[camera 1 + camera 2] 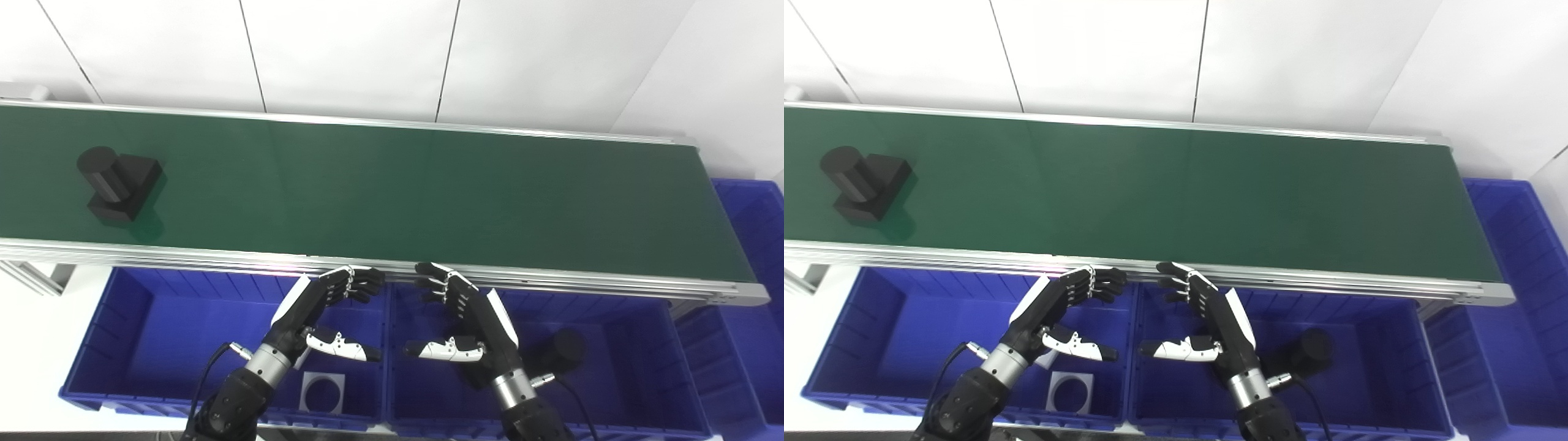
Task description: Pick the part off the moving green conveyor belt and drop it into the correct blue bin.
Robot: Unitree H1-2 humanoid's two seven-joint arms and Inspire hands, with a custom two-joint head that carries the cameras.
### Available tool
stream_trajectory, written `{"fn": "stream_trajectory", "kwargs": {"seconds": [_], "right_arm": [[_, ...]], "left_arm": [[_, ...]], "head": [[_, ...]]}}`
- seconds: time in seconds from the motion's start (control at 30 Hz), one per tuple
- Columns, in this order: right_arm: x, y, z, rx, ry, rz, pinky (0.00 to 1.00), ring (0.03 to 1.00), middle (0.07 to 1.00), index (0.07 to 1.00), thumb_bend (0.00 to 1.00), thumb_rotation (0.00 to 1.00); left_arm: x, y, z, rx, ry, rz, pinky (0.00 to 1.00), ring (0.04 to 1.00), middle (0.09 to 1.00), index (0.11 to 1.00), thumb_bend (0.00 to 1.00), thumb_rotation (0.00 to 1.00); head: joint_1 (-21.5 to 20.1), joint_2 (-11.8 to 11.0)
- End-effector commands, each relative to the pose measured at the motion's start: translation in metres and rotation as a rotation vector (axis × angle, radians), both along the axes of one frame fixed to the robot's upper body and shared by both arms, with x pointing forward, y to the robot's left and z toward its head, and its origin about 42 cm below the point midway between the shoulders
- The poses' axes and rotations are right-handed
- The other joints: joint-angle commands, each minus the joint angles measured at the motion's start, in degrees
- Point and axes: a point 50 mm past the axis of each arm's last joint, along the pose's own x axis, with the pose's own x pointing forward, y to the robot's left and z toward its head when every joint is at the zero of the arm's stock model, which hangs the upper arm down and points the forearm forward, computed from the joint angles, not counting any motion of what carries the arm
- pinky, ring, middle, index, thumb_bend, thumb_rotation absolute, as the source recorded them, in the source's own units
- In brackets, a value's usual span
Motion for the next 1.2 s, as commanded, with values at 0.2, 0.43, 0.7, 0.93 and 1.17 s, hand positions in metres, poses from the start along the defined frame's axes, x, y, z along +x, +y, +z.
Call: {"fn": "stream_trajectory", "kwargs": {"seconds": [0.2, 0.43, 0.7, 0.93, 1.17], "right_arm": [[0.0075, 0.0048, 0.0113, 0.043, -0.075, 0.003, 0.71, 0.772, 0.795, 0.780, 0.85, 0.18], [0.0063, 0.0050, 0.0107, 0.044, -0.073, 0.000, 0.71, 0.771, 0.795, 0.784, 0.84, 0.17], [0.0051, 0.0045, 0.0094, 0.047, -0.067, -0.004, 0.71, 0.770, 0.795, 0.785, 0.85, 0.17], [0.0052, 0.0044, 0.0084, 0.051, -0.062, -0.005, 0.71, 0.772, 0.796, 0.785, 0.84, 0.16], [0.0048, 0.0042, 0.0075, 0.049, -0.058, -0.003, 0.71, 0.775, 0.799, 0.787, 0.84, 0.16]], "left_arm": [[0.0081, -0.0003, 0.0120, -0.025, -0.073, 0.003, 0.65, 0.699, 0.730, 0.719, 0.97, 0.11], [0.0079, -0.0002, 0.0124, -0.022, -0.076, 0.004, 0.65, 0.697, 0.730, 0.717, 0.97, 0.12], [0.0076, -0.0001, 0.0131, -0.025, -0.077, 0.002, 0.65, 0.700, 0.732, 0.719, 0.97, 0.12], [0.0077, -0.0002, 0.0126, -0.019, -0.077, 0.003, 0.65, 0.701, 0.732, 0.721, 0.97, 0.12], [0.0072, -0.0004, 0.0122, -0.024, -0.075, 0.005, 0.66, 0.703, 0.733, 0.722, 0.98, 0.12]], "head": [[0.06, -0.04], [0.06, -0.04], [0.06, -0.04], [0.14, -0.25], [0.18, -0.27]]}}
